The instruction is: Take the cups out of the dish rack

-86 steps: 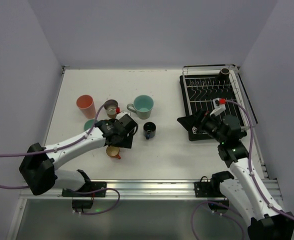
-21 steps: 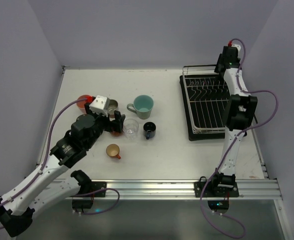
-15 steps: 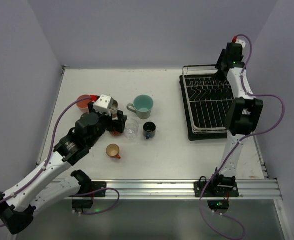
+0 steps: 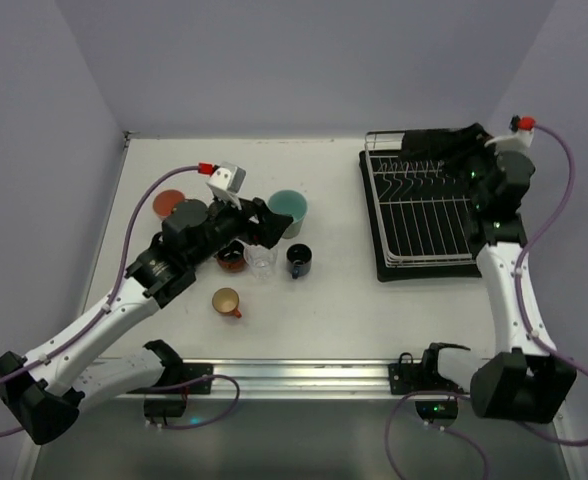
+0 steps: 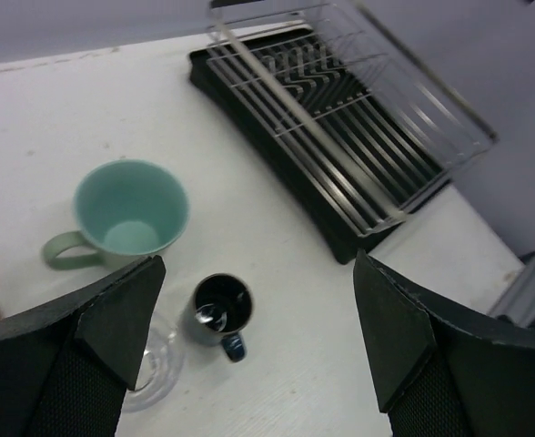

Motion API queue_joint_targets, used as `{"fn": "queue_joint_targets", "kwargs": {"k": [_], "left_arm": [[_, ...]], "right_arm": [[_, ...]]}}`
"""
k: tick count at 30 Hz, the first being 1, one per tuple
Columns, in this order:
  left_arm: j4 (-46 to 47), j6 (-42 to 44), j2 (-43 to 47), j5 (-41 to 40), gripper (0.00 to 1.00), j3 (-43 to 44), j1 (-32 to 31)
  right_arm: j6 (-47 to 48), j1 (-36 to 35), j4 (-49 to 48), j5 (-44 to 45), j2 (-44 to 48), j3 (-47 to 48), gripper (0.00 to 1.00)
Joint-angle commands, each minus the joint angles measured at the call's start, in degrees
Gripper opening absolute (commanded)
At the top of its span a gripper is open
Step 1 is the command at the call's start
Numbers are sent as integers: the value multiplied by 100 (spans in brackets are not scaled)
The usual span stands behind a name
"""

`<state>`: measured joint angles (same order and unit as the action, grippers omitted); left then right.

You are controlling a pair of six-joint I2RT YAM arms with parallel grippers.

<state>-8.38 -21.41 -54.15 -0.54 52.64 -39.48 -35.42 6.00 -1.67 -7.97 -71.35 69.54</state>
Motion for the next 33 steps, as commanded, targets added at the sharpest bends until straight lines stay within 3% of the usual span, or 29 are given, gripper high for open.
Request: {"fn": "queue_joint_targets", "kwargs": {"k": [1, 5, 12, 16, 19, 29, 33], "left_arm": [[1495, -1048, -376, 1291, 89, 194, 29], [2488, -1822, -1104, 1986, 83, 185, 20], [4150, -3175, -1984, 2663, 80, 53, -103], [4248, -3334, -2450, 2708, 79, 211, -331], [4152, -3484, -2696, 2813, 72, 378, -455], [4187, -3712, -2802, 2988, 60, 273, -596], [3793, -3608, -2873, 2919, 56, 282, -604]], "right_arm": [[-1931, -72, -1957, -1873, 779, -1796, 23], [-2924, -125, -3030, -3112, 1570, -3032, 23], [-3419, -397, -3910, -3510, 2582, -4395, 23], [-3480, -800, -4182, -3493, 2644, -4782, 23], [-3577, -951, -4464, -3370, 2618, -4949, 23], [-3594, -1110, -4763, -3299, 2240, -4923, 24], [-3665, -1119, -4983, -3203, 2178, -4968, 24]]}}
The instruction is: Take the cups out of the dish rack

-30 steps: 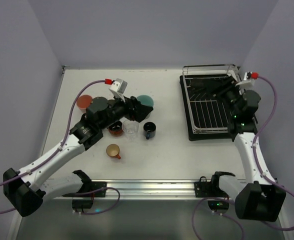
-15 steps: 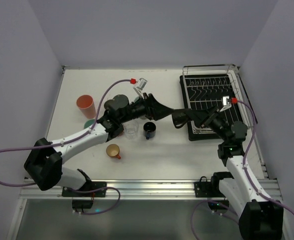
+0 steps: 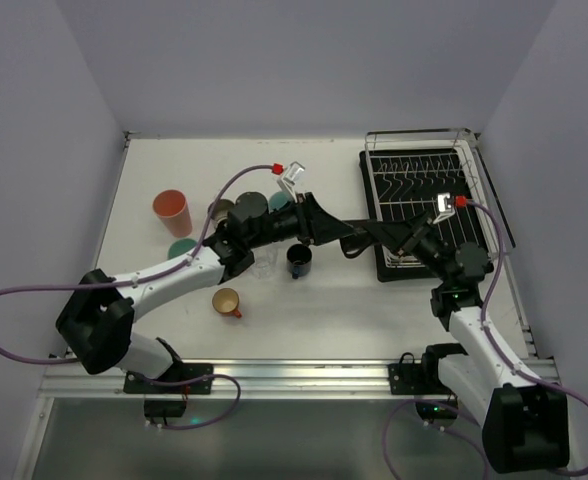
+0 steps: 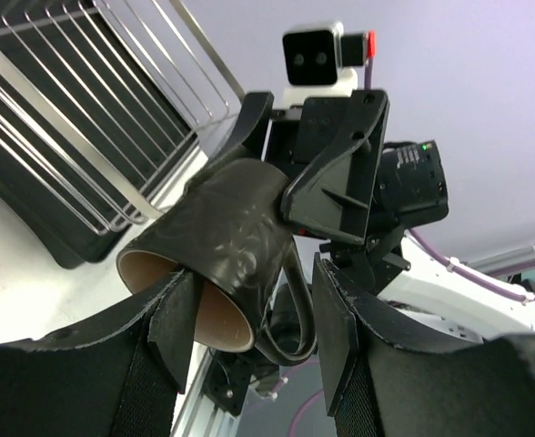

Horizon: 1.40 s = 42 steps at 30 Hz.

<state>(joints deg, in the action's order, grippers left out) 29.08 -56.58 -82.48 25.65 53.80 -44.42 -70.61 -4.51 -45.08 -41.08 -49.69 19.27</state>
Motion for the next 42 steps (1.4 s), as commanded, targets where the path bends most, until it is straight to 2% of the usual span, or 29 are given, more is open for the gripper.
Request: {"fn": "queue_joint_targets", "kwargs": {"k": [1, 5, 7, 10, 15, 17, 20, 21, 22, 24, 25, 26, 28, 29, 31, 32, 34, 35, 38, 42], "left_arm": [[-94, -29, 12, 213, 56, 166, -102], [-850, 366, 249, -419, 63, 245, -102], [-729, 411, 294, -333, 65, 210, -102], [-404, 323, 171, -34, 64, 245, -119], [439, 51, -14, 247, 58, 175, -110], [676, -11, -110, 370, 51, 192, -119], [713, -55, -137, 380, 28, 183, -110], [713, -55, -111, 362, 15, 157, -119], [696, -38, -76, 353, 9, 114, -119], [381, 180, 177, 64, 0, 69, -110], [153, 339, 284, -67, 0, 147, -110], [-554, 767, 389, -312, 0, 235, -110], [-1523, 1304, 679, -595, 0, 646, -119], [-2546, 1829, 776, -935, 0, 771, -163], [-3650, 2245, 1084, -1341, 0, 1087, -207], [-4647, 2561, 1163, -1639, 0, 1184, -233], [-5654, 2800, 1330, -1948, 0, 1421, -286], [-6460, 2888, 1409, -2306, 0, 1440, -399], [-7492, 2758, 1743, -2948, 0, 1283, -628], [-7558, 2433, 2051, -3207, 0, 510, -655]], "right_arm": [[-120, -59, -599, 126, 56, 68, 24], [239, -67, -186, 346, 249, 121, 24], [363, -67, 69, 303, 232, 209, 24], [119, -85, -289, 171, -14, 104, 24], [74, -366, -572, 170, -322, -2, 24], [39, -419, -677, 232, -348, -63, 24], [47, -436, -695, 258, -392, -134, 24], [56, -436, -686, 258, -401, -134, 24], [56, -428, -695, 241, -410, -125, 24], [56, -428, -686, 214, -401, -125, 39], [126, -428, -634, 214, -366, -116, 51], [205, -428, -373, 188, -322, -90, 73], [546, -428, 84, 83, -69, 42, 90], [713, -436, 687, 91, 81, 129, 99], [1343, -436, 1445, 318, 423, 235, 99], [1600, -428, 2293, 459, 808, 305, 99], [2214, -436, 3063, 871, 1162, 507, 99], [2383, -428, 3606, 987, 1468, 569, 99], [2824, -428, 4364, 1207, 1778, 640, 99], [2869, -436, 4640, 1260, 2077, 570, 99]]}}
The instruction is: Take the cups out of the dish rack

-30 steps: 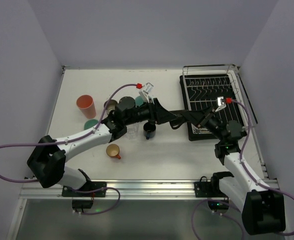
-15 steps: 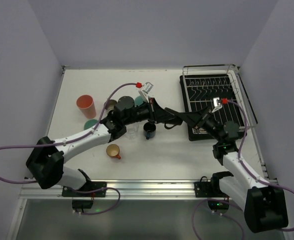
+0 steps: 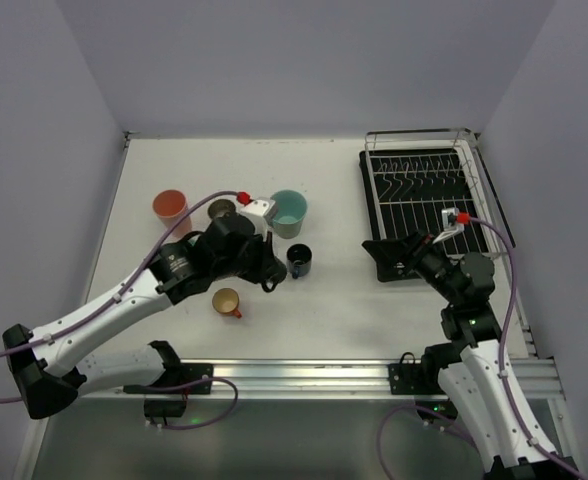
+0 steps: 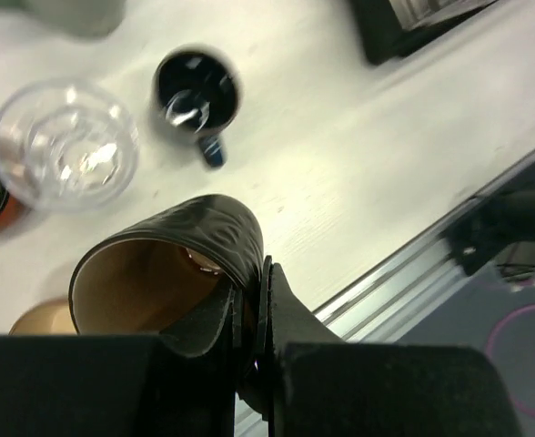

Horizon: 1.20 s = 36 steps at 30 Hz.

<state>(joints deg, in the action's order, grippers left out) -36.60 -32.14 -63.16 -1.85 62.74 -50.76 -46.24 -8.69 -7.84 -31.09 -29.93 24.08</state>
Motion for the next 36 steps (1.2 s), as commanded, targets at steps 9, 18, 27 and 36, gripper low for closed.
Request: {"fn": "queue_joint_targets", "kwargs": {"k": [9, 18, 27, 36], "left_arm": [[618, -231, -645, -536, 0, -1457, -285], [1041, -187, -1190, -861, 0, -1458, -434], [1067, -196, -1621, -1248, 13, -1370, -663], [760, -170, -1568, -1555, 64, -1098, -725]], "right_arm": [[467, -19, 1276, 261, 391, 106, 99], [396, -10, 1232, 296, 453, 10, 99], [467, -10, 1232, 358, 401, -8, 99], [616, -19, 1390, 499, 391, 229, 99]]}}
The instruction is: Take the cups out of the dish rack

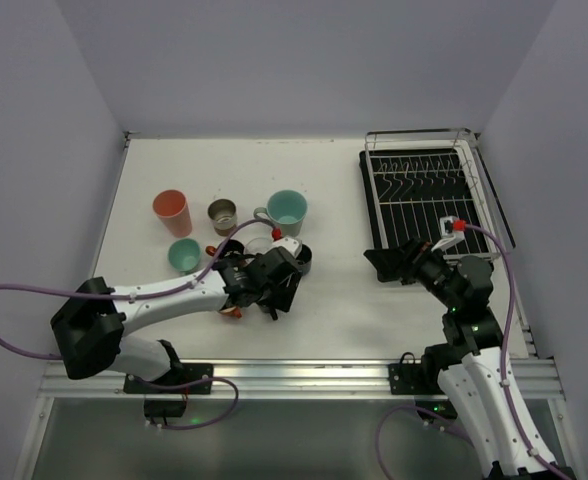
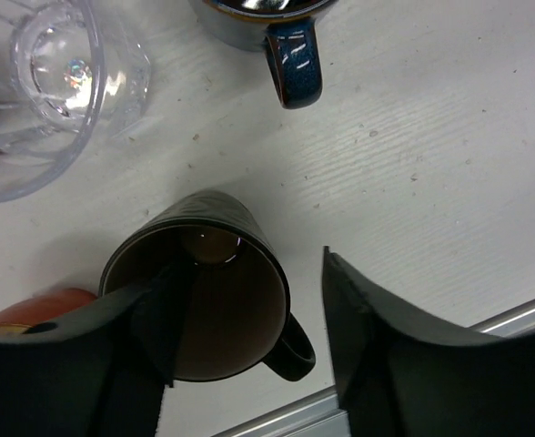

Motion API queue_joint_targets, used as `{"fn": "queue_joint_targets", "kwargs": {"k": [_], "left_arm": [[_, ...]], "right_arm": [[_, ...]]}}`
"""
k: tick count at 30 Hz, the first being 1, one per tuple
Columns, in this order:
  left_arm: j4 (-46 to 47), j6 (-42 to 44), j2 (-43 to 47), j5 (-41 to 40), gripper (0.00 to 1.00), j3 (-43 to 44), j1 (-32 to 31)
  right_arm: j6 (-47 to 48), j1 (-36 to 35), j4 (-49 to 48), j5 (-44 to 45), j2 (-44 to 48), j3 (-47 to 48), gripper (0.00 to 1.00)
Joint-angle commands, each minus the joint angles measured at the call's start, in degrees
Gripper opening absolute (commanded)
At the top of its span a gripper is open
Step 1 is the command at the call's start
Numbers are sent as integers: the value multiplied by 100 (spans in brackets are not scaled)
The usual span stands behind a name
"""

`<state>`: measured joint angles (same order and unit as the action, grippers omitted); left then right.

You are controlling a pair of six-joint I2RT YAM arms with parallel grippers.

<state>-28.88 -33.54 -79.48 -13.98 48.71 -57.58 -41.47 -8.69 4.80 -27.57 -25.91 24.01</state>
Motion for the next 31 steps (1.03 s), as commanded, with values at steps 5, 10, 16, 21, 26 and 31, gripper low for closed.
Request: {"fn": "queue_joint_targets", "kwargs": {"k": [5, 10, 16, 21, 26, 31], "left_arm": [[-135, -21, 284, -430, 100, 516, -60], [-162, 277, 924, -623, 100, 1043, -60], [365, 1032, 2513, -1212, 100, 1571, -60], [577, 1516, 3315, -1677, 100, 1791, -60], [498, 1508, 3870, -2021, 100, 1617, -60], [296, 1254, 4037, -2390, 100, 1229, -60]], "right_arm": [[271, -19, 364, 323, 86, 455, 99], [359, -10, 768, 515, 306, 928, 99], [816, -10, 1663, 1332, 771, 1973, 99], [887, -10, 1858, 2062, 1254, 2389, 99], [939, -19, 1884, 2423, 1370, 2556, 99], [746, -19, 1771, 2275, 1151, 2459, 99]]}}
